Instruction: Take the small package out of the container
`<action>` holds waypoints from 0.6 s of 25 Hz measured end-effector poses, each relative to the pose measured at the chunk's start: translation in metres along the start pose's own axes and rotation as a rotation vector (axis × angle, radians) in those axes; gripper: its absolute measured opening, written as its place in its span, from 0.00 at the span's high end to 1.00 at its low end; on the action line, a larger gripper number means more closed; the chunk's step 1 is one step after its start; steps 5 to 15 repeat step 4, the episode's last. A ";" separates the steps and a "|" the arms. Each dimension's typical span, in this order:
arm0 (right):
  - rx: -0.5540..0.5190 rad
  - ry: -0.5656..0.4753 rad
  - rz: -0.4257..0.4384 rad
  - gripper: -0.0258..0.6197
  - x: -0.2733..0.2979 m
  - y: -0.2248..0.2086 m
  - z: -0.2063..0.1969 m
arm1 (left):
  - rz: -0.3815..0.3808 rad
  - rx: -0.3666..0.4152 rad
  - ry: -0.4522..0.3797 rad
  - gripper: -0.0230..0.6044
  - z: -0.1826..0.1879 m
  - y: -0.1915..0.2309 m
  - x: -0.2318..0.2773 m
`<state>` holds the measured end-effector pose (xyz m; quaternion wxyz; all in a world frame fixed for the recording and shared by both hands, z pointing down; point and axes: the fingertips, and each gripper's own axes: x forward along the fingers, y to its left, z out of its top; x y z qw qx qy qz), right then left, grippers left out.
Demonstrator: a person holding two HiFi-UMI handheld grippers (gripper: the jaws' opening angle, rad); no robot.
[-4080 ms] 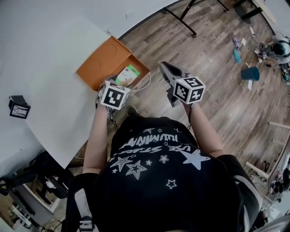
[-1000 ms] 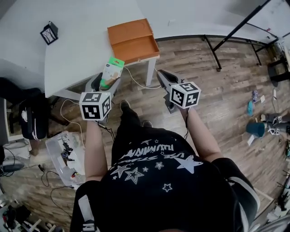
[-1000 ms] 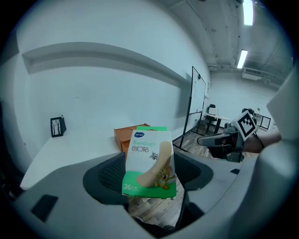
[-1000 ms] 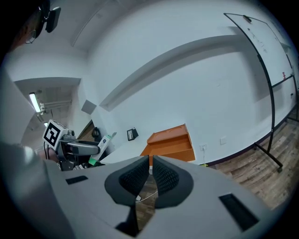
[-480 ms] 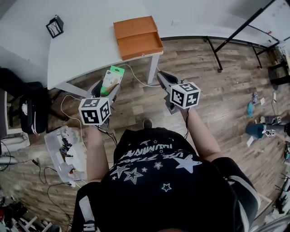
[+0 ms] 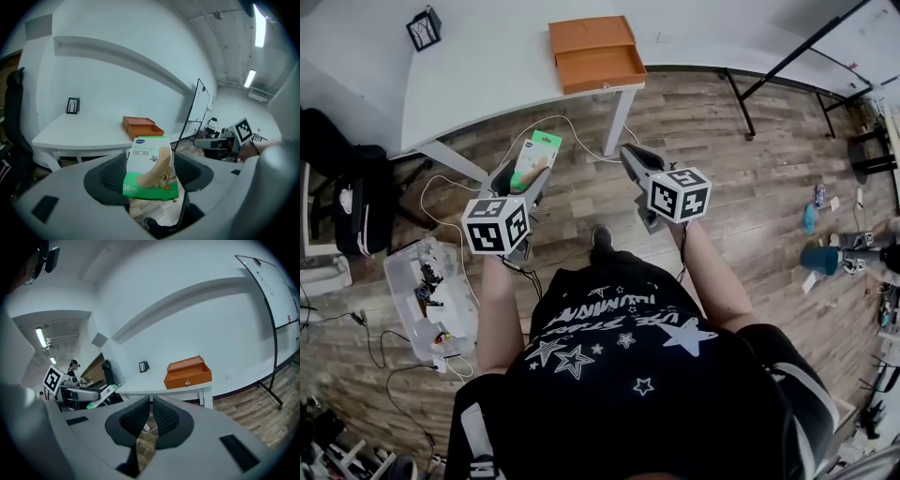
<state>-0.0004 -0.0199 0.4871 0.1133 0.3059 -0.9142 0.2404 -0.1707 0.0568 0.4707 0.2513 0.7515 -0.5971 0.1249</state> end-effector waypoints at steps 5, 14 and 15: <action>-0.019 0.004 0.001 0.87 -0.018 0.030 -0.018 | -0.006 0.004 -0.014 0.41 -0.015 -0.005 -0.033; -0.019 0.004 0.001 0.87 -0.018 0.030 -0.018 | -0.006 0.004 -0.014 0.41 -0.015 -0.005 -0.033; -0.019 0.004 0.001 0.87 -0.018 0.030 -0.018 | -0.006 0.004 -0.014 0.41 -0.015 -0.005 -0.033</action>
